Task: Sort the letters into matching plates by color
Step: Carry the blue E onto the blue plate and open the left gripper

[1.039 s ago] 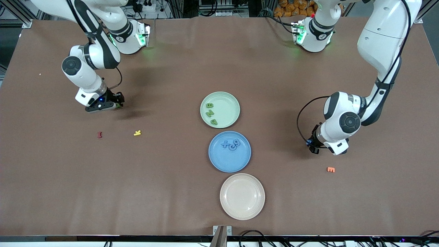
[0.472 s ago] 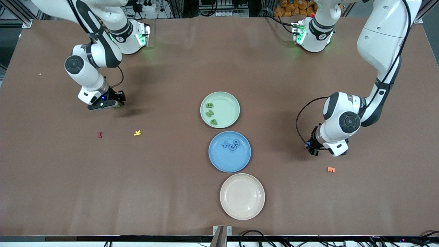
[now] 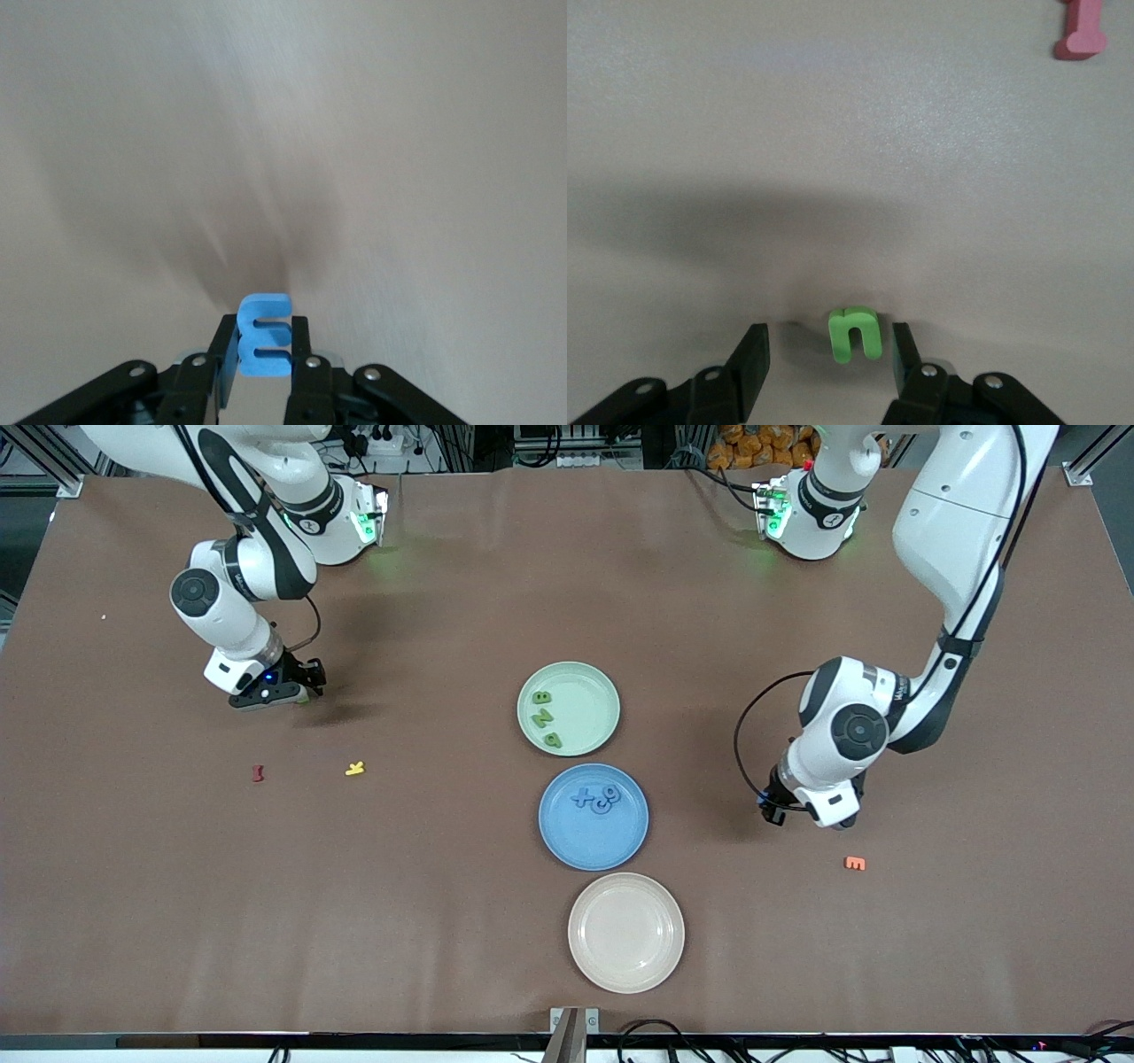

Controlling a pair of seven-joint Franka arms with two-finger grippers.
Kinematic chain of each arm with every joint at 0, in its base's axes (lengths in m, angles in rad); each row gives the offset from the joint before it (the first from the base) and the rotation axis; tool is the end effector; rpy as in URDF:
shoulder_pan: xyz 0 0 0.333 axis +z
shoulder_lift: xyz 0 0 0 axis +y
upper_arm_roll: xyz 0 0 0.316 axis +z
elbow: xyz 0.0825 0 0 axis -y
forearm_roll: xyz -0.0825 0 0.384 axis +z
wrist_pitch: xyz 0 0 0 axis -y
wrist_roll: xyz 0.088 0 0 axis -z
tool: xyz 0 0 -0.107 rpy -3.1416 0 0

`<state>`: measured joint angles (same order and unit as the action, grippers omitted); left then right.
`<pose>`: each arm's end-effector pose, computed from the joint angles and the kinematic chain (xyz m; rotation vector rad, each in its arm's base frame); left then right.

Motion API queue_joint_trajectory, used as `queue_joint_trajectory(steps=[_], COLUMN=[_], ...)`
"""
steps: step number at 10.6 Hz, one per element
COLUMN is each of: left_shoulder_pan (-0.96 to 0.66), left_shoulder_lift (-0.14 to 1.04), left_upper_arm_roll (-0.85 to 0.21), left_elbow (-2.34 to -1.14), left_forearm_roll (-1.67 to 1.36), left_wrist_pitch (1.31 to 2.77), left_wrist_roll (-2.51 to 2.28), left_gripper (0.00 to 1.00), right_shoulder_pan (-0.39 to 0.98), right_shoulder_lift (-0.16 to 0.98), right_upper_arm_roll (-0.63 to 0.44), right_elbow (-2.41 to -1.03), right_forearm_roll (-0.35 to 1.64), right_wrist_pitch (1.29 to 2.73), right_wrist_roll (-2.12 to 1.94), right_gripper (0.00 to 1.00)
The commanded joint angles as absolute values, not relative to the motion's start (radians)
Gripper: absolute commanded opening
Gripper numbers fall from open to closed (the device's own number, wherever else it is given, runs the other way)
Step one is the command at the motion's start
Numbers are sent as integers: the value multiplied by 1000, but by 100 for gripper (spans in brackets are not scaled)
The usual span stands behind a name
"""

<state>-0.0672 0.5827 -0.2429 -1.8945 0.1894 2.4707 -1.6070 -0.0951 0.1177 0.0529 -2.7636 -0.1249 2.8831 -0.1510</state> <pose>0.6057 -0.1870 0.2022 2.5846 1.7469 -0.0024 0.3854 -0.0083 0.1804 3.0952 0.3562 -0.0003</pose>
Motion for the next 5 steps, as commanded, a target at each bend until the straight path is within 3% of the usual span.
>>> queue_joint_trajectory(steps=[1, 5], left_shoulder_pan=[-139, -187], left_shoulder_lift=[572, 583], left_upper_arm_roll=[-238, -320], left_elbow=[-1870, -1771], left_forearm_roll=[213, 198], left_wrist_pitch=[2471, 2473], left_wrist_roll=[-1592, -1598], left_gripper=[0, 0], right_shoulder_pan=[-98, -98], right_shoulder_lift=[120, 127], right_upper_arm_roll=[43, 28], right_elbow=[-2787, -2784], right_forearm_roll=[-133, -133], right_wrist_pitch=[2919, 2925], right_wrist_roll=[-160, -160], right_gripper=[62, 60])
